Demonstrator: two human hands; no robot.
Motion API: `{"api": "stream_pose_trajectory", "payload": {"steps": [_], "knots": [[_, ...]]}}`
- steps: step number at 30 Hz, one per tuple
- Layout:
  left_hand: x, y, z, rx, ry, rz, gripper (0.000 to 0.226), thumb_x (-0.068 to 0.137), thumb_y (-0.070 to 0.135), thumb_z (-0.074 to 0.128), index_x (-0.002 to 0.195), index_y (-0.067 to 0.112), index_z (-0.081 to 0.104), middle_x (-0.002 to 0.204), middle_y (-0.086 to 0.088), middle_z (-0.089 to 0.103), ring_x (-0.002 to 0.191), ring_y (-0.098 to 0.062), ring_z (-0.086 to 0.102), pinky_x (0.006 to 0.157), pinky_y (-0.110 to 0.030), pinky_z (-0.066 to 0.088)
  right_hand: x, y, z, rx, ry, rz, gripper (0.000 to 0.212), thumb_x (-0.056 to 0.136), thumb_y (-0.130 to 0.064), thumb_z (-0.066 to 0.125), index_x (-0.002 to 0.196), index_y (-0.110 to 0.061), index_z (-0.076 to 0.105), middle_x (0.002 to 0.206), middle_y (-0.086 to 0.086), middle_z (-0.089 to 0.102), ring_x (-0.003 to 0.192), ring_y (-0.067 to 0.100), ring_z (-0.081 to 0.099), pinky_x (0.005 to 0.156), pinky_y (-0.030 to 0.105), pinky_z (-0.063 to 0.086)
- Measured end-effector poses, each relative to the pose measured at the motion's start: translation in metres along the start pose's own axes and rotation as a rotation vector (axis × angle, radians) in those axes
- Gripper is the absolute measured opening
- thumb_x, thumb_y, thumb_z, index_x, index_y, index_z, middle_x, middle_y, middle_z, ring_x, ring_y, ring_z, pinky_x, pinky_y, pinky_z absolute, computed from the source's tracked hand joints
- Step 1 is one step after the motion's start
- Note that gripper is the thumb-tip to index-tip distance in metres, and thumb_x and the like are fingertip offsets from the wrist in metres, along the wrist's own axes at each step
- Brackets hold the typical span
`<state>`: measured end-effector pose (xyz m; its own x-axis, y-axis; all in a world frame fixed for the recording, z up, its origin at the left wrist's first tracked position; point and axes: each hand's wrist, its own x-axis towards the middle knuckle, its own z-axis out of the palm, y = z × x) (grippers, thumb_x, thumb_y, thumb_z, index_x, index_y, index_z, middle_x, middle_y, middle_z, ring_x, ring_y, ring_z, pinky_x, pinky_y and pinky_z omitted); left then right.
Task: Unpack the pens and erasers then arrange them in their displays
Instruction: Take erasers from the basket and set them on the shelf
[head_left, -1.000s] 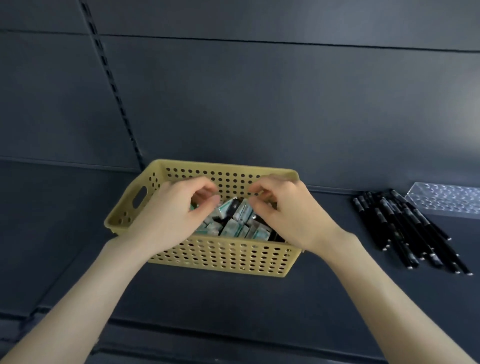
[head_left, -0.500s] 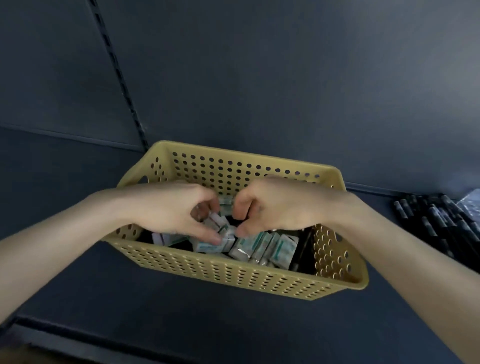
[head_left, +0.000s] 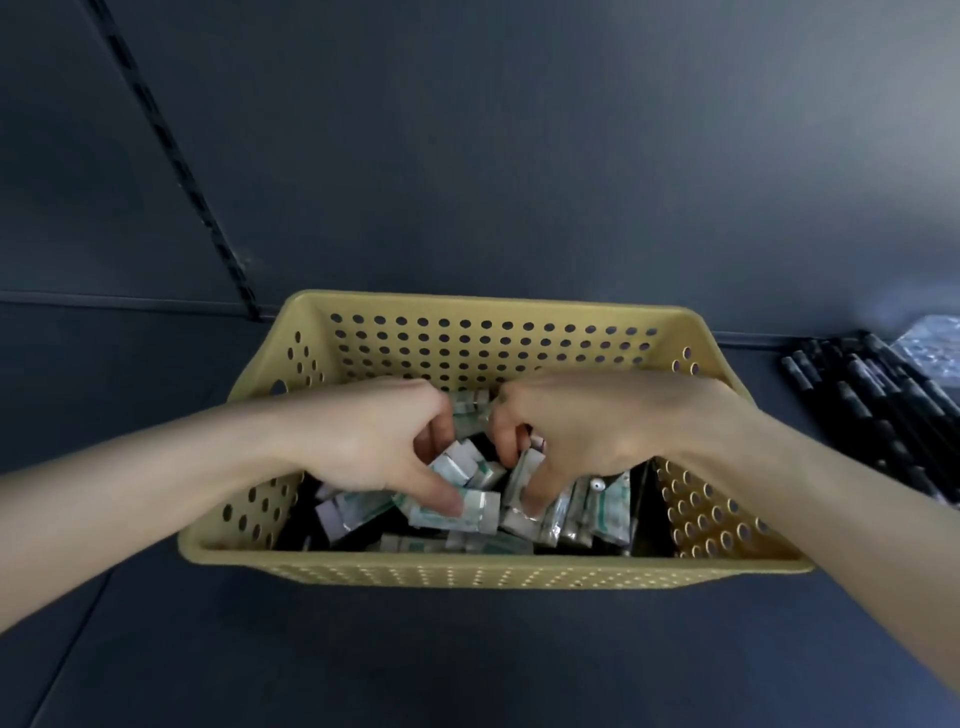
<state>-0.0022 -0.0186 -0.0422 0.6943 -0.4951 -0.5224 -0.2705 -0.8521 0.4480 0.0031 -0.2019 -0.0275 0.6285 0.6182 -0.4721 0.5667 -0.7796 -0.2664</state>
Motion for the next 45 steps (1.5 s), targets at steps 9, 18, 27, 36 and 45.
{"api": "stream_pose_trajectory", "payload": {"steps": [9, 18, 27, 36, 45], "knots": [[0.000, -0.002, -0.002, 0.016, -0.046, -0.006, 0.044, 0.074, 0.056, 0.069, 0.100, 0.022, 0.058, 0.074, 0.002, 0.057, 0.059, -0.011, 0.049, 0.050, -0.032, 0.041, -0.001, 0.004, -0.002, 0.035, -0.052, 0.029, 0.040, 0.067, -0.039, 0.080, 0.100, -0.027, 0.059, 0.086, -0.011, 0.053, 0.081, 0.011, 0.052, 0.060, 0.029, 0.041], [-0.005, -0.007, -0.003, 0.066, -0.041, -0.001, 0.034, 0.080, 0.054, 0.064, 0.105, 0.033, 0.052, 0.080, 0.003, 0.055, 0.065, -0.008, 0.049, 0.058, -0.028, 0.044, -0.006, 0.009, -0.004, 0.168, -0.054, 0.026, 0.036, 0.075, -0.035, 0.076, 0.108, -0.034, 0.062, 0.077, -0.024, 0.046, 0.074, -0.007, 0.046, 0.057, 0.012, 0.033], [-0.014, -0.020, -0.013, -0.083, -0.038, 0.046, 0.025, 0.081, 0.039, 0.070, 0.103, 0.029, 0.062, 0.087, 0.001, 0.068, 0.056, -0.004, 0.054, 0.063, -0.039, 0.050, -0.002, 0.000, -0.001, 0.282, -0.011, -0.058, 0.029, 0.077, -0.030, 0.076, 0.102, -0.032, 0.062, 0.107, -0.015, 0.057, 0.094, 0.003, 0.053, 0.079, 0.022, 0.046], [-0.015, -0.014, -0.009, 0.092, 0.014, -0.013, 0.026, 0.084, 0.044, 0.065, 0.103, 0.027, 0.059, 0.078, 0.001, 0.061, 0.055, -0.008, 0.053, 0.062, -0.040, 0.047, 0.002, -0.007, 0.001, 0.198, -0.036, -0.042, 0.045, 0.080, -0.034, 0.071, 0.120, -0.031, 0.051, 0.095, -0.014, 0.051, 0.086, 0.004, 0.049, 0.068, 0.016, 0.043], [-0.035, -0.006, -0.023, -0.214, 0.457, 0.020, 0.054, 0.079, 0.050, 0.058, 0.128, 0.028, 0.053, 0.117, -0.005, 0.065, 0.109, -0.020, 0.060, 0.100, -0.044, 0.045, -0.038, 0.010, -0.015, 0.536, 0.314, 0.050, 0.023, 0.085, -0.024, 0.067, 0.106, -0.019, 0.060, 0.098, 0.009, 0.065, 0.084, 0.021, 0.060, 0.075, 0.034, 0.047]]}}
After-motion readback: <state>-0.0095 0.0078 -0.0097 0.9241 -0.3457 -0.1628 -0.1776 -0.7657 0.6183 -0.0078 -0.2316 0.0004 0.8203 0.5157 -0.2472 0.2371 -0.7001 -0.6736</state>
